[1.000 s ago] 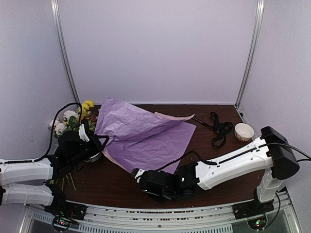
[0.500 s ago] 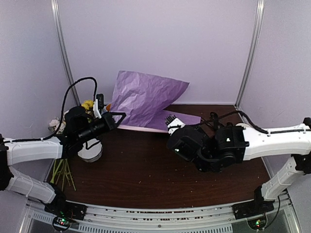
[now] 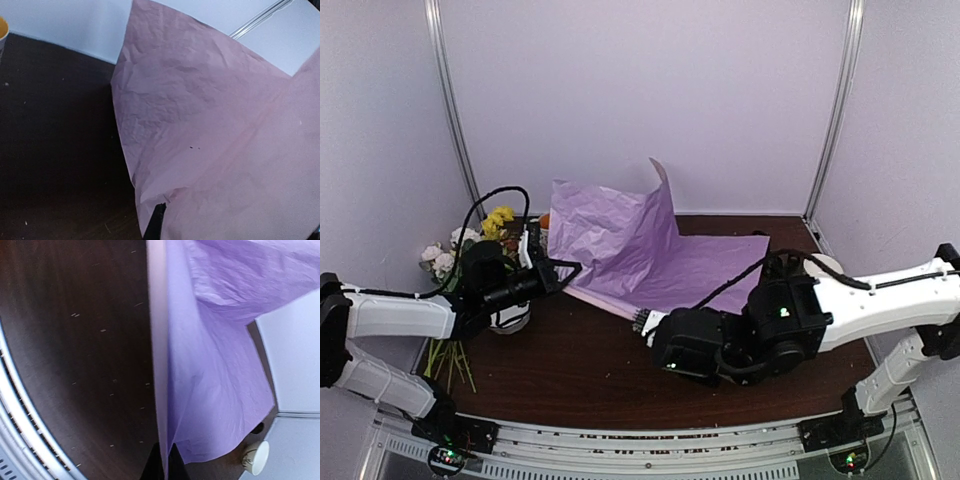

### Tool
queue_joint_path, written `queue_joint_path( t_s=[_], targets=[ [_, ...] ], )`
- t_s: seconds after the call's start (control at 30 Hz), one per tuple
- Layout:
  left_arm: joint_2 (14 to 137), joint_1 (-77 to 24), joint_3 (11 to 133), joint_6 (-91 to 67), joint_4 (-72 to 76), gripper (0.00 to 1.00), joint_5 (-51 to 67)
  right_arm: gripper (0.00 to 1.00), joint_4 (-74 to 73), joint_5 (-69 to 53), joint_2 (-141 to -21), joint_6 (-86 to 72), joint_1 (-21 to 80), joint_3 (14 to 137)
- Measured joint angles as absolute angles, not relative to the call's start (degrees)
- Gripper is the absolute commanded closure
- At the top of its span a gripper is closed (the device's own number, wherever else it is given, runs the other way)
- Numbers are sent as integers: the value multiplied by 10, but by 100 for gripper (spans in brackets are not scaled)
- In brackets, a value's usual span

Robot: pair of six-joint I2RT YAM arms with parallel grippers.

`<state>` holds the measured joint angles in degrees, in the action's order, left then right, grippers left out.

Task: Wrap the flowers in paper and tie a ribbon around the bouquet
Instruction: Unfold the folded wrapping paper at the center of the board, then flatten the flattened wrapping paper at the center of the board.

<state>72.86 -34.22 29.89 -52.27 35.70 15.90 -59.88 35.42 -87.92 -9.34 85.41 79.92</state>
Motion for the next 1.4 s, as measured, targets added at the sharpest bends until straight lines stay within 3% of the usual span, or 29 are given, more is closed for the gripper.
queue_joint_path(
  t_s=[0.6, 0.67, 0.7, 0.77, 0.87, 1.13, 1.27, 1.4],
  targets=[
    [844, -338, 249, -556, 355, 100, 189, 100, -498, 9, -961, -110, 854, 761],
    [853, -338, 248, -557, 355, 100, 190, 94, -488, -4, -961, -114, 854, 761],
    [857, -338, 248, -557, 355, 100, 190, 83, -482, -6, -960, -116, 853, 759],
    [864, -333, 248, -556, 356, 100, 174, 52, -484, -22, -957, -123, 851, 747],
    [877, -304, 248, -556, 360, 100, 141, 30, -514, -44, -941, -126, 848, 712],
    [898, -303, 248, -557, 364, 100, 126, 24, -455, -50, -833, -148, 738, 641],
    [902, -306, 248, -557, 364, 100, 125, 27, -399, -25, -779, -179, 621, 590],
    [903, -320, 252, -556, 359, 100, 119, 25, -381, 41, -797, -223, 528, 568]
  ],
)
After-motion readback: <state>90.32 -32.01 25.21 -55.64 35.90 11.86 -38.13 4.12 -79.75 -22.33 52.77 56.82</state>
